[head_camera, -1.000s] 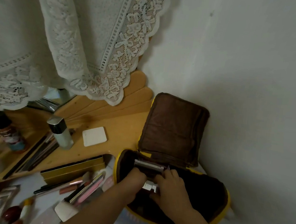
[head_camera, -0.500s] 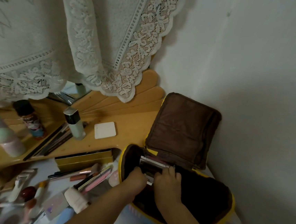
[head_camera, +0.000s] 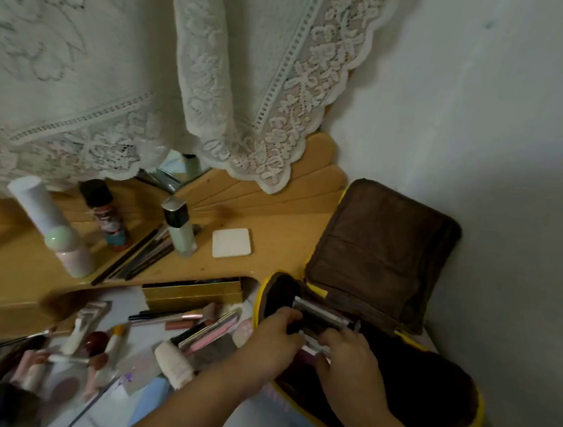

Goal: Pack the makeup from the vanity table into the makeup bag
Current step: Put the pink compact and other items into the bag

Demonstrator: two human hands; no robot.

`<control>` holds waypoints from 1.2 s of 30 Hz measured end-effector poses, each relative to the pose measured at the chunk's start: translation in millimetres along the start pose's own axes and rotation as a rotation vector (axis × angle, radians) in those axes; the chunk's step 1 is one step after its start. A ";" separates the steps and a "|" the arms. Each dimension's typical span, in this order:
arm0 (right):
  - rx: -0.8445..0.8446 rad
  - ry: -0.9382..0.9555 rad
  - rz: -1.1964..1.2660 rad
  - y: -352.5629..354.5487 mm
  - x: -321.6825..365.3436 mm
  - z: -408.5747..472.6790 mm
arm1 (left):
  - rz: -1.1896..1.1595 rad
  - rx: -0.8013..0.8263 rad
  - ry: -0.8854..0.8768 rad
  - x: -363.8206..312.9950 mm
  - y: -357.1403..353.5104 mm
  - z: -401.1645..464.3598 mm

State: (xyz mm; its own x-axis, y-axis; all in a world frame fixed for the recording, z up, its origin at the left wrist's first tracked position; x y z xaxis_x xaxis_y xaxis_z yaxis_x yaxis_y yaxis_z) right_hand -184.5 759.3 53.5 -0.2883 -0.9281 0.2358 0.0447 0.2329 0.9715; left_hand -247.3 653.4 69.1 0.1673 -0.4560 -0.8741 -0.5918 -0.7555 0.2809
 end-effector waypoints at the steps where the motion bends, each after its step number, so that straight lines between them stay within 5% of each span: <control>1: 0.010 0.021 0.070 2.4 4.3 -2.1 | -0.019 -0.018 -0.036 0.2 9.1 -9.2; 5: 0.150 0.126 0.216 1.3 30.7 -13.2 | -0.051 -0.069 -0.097 22.4 51.1 -39.8; 15: 0.566 0.102 0.116 -74.8 96.1 -43.9 | 0.436 -0.057 0.067 137.4 151.5 -77.0; 27: 0.376 -0.108 0.134 -129.6 197.1 -52.4 | 0.482 -0.032 -0.034 201.3 236.0 -107.4; 36: 0.076 -0.209 0.043 -131.5 184.2 -7.3 | 0.593 0.098 -0.099 189.7 212.4 -95.5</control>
State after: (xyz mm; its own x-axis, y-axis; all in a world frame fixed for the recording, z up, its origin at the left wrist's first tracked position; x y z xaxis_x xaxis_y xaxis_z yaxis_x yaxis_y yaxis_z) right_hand -236.5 555.7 -30.7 -0.4800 -0.8384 0.2584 -0.0092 0.2994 0.9541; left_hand -266.0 361.5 0.8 -0.2847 -0.7365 -0.6136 -0.6319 -0.3372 0.6979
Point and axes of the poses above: each hand's wrist, its own z-axis towards the middle knuckle, its own y-axis out of the back of the hand, x = y × z, the point moved 3 cm from there along z, towards the middle knuckle, and after that the axes turned 4 degrees about -z, right-handed, at the moved point
